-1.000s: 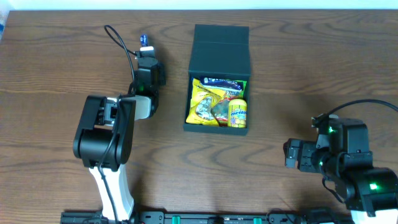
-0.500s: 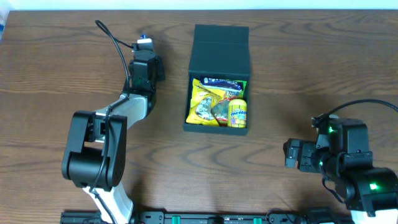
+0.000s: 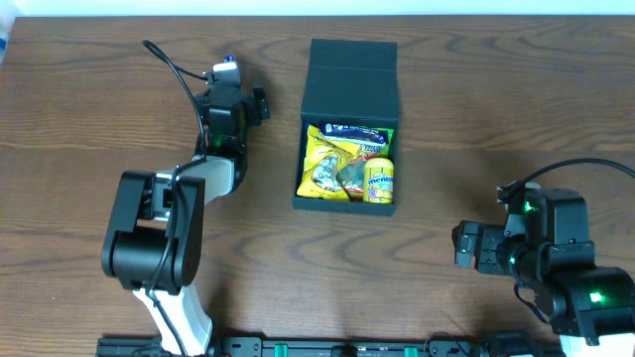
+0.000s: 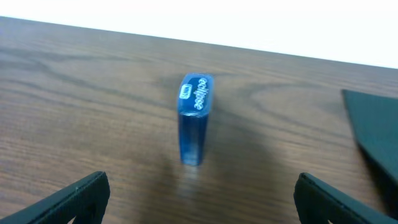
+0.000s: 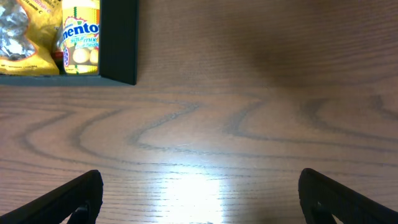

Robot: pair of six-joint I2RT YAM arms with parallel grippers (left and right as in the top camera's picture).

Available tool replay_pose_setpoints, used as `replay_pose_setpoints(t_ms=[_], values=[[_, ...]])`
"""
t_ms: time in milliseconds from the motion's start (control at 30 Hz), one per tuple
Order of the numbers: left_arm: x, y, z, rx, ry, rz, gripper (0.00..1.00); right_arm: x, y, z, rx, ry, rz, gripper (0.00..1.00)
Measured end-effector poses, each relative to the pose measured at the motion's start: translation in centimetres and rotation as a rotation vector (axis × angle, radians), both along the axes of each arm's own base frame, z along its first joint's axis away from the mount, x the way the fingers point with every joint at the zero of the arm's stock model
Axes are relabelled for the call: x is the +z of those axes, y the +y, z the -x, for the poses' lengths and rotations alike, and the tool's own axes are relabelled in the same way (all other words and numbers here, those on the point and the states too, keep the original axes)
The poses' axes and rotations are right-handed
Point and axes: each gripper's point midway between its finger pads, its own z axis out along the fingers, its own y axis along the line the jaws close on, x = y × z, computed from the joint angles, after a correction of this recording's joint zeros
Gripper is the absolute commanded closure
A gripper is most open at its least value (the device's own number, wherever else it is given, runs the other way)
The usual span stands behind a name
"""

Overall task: Pack container
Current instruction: 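Close the left gripper on the Eclipse tin and lift it, then carry the Eclipse tin over the box and lower it inside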

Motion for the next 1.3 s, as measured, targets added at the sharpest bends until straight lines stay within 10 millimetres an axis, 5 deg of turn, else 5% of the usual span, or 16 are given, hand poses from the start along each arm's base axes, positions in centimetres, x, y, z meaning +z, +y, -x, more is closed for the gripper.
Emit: replay_pose_setpoints(t_ms=[233, 467, 633, 967, 1300], values=[[-3.9, 0.9, -1.3, 0.021, 0.062, -0.009, 0.05, 0.0, 0.0, 0.0, 0.000, 0.000, 0.000, 0.01], [-2.4, 0.5, -5.8, 0.023, -0.012, 0.001, 0.00, 0.0, 0.0, 0.0, 0.000, 0.000, 0.000, 0.01], [-2.0, 0.4, -7.0, 0.022, -0.021, 0.001, 0.48, 0.0, 0.0, 0.0, 0.000, 0.000, 0.000, 0.01], [-3.1, 0.5, -6.5, 0.023, 0.030, -0.003, 0.90, 0.0, 0.0, 0.0, 0.000, 0.000, 0.000, 0.01], [-3.1, -0.7, -5.8, 0.003, 0.084, -0.018, 0.94, 0.0, 0.0, 0.0, 0.000, 0.000, 0.000, 0.01]])
